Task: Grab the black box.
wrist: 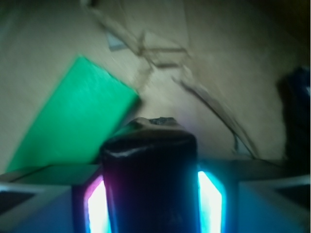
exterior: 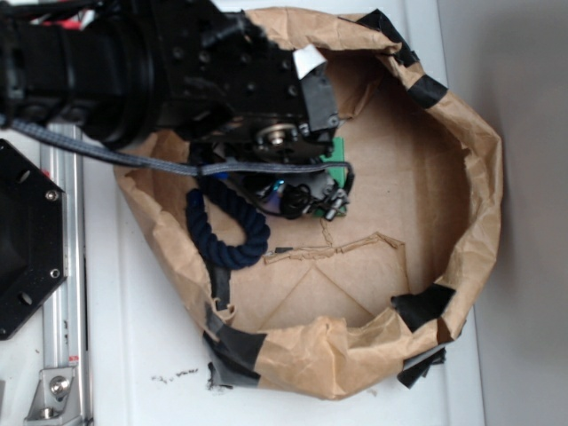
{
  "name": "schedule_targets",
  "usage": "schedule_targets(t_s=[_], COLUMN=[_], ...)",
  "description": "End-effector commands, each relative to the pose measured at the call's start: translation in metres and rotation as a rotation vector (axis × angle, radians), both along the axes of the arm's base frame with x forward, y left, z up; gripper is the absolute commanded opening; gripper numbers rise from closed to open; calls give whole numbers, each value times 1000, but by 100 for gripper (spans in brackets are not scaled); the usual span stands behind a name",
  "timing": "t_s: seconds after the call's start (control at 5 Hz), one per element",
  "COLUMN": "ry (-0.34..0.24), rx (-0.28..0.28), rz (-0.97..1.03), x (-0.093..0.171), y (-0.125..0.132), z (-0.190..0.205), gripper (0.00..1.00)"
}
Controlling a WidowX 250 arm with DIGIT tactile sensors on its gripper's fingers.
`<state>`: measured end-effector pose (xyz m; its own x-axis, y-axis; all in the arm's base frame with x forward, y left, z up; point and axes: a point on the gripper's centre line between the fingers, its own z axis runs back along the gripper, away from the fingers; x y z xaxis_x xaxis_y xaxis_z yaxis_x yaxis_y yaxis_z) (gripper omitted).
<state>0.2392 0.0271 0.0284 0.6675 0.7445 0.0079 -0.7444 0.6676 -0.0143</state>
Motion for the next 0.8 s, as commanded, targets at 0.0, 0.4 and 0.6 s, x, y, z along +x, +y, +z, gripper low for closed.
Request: schedule_targets(t_s=[0.0,0.4,0.6], ry=[-116,-147,85], rx=[30,187,326], rz=[-403,-681,-665], x=[1,8,61], y=[5,3,-11], z=[67,129,74], gripper=[0,0,0])
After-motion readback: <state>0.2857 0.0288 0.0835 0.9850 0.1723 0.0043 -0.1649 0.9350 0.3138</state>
